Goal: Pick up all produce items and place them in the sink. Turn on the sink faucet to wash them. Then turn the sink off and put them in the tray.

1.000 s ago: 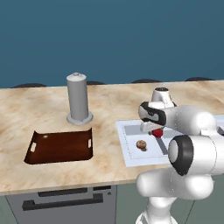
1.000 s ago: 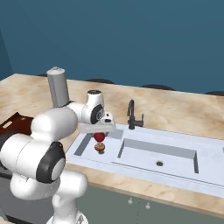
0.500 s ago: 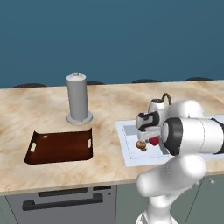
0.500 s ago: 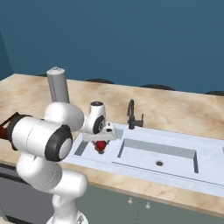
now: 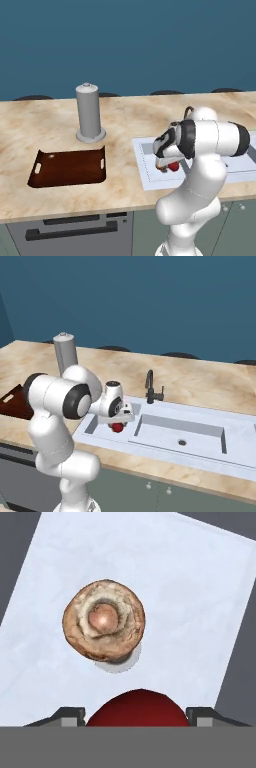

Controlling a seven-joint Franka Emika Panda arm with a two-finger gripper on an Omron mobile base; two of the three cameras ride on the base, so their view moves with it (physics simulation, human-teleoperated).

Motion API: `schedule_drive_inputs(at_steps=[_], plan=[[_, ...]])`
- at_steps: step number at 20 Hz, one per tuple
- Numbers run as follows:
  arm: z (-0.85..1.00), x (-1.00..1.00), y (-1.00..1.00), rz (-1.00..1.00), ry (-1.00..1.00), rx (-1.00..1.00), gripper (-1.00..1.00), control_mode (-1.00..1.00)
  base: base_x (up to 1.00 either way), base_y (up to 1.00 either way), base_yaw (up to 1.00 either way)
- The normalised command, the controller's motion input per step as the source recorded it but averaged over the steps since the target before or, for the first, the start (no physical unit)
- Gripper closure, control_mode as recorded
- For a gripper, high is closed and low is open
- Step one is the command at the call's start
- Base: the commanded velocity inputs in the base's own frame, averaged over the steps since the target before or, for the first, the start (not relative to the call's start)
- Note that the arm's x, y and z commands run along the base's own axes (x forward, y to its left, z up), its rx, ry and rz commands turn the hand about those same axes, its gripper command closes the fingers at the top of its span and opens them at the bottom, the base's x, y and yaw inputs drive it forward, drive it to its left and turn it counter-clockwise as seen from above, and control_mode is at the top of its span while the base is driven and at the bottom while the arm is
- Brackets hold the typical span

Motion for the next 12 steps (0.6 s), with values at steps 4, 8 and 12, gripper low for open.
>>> schedule_drive_inputs(at_steps=[4, 8, 12], plan=[[-0.38, 0.30, -0.05, 0.00, 0.00, 0.00, 1.00, -1.00, 0.00, 0.00, 0.00], [-0.39, 0.34, -0.01, 0.00, 0.00, 0.00, 1.00, -1.00, 0.00, 0.00, 0.00], [-0.24, 0.32, -0.02, 0.00, -0.02, 0.00, 1.00, -1.00, 0.00, 0.00, 0.00]])
